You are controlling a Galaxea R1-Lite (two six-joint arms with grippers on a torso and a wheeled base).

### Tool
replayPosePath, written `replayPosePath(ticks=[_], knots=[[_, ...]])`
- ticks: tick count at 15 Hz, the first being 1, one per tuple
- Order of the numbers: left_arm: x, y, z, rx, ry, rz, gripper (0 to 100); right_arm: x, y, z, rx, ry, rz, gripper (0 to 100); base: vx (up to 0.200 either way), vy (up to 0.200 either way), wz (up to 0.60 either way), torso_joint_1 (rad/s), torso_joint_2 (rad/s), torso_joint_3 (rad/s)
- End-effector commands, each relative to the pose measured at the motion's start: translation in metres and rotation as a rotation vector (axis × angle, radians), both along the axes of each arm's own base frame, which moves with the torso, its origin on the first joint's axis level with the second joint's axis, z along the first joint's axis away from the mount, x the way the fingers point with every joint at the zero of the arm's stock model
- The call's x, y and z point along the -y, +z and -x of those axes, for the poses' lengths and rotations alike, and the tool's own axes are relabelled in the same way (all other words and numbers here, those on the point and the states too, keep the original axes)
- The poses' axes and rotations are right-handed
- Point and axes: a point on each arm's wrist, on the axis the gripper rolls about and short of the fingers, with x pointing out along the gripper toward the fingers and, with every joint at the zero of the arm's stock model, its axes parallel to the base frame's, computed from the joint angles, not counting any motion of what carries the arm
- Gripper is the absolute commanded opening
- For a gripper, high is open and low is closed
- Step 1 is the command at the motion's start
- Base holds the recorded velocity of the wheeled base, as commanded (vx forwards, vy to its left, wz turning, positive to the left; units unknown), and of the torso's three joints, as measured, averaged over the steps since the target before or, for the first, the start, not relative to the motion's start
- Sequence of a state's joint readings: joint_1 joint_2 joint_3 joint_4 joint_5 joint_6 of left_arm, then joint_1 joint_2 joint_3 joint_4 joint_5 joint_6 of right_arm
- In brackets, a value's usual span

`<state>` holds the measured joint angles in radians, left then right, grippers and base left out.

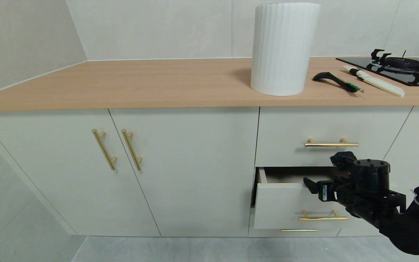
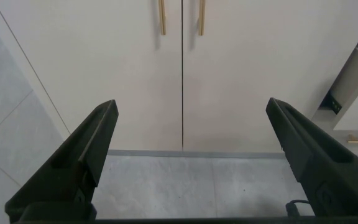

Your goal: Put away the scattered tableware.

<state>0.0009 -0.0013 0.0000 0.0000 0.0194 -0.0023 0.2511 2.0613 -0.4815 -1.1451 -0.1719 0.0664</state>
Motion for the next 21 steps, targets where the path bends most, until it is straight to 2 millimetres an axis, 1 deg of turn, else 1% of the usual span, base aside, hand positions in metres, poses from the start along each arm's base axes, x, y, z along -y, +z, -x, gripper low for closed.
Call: replayPosePath(ticks=[1, 3, 9, 12, 17, 21], knots=[[0.000, 0.000, 0.000, -0.003, 0.001, 0.001, 100, 0.000, 0.001, 0.002, -0.010, 0.001, 0.003, 100, 0.000, 0.000, 0.00, 0.000, 0.00, 0.000], [0.000, 0.000, 0.000, -0.001, 0.001, 0.001, 100, 0.001, 0.004, 0.005, -0.020, 0.002, 0.005, 100, 0.000, 0.000, 0.00, 0.000, 0.00, 0.000], [0.000, 0.000, 0.000, -0.003, 0.001, 0.001, 100, 0.004, 0.024, 0.019, -0.065, 0.016, 0.010, 100, 0.000, 0.000, 0.00, 0.000, 0.00, 0.000], [0.000, 0.000, 0.000, -0.001, 0.001, 0.001, 100, 0.005, 0.032, 0.029, -0.115, 0.039, 0.014, 100, 0.000, 0.000, 0.00, 0.000, 0.00, 0.000], [0.000, 0.000, 0.000, -0.001, 0.001, 0.001, 100, 0.006, 0.040, 0.039, -0.186, 0.067, 0.021, 100, 0.000, 0.000, 0.00, 0.000, 0.00, 0.000], [0.000, 0.000, 0.000, -0.001, 0.001, 0.001, 100, 0.007, 0.048, 0.050, -0.303, 0.101, 0.031, 100, 0.000, 0.000, 0.00, 0.000, 0.00, 0.000]])
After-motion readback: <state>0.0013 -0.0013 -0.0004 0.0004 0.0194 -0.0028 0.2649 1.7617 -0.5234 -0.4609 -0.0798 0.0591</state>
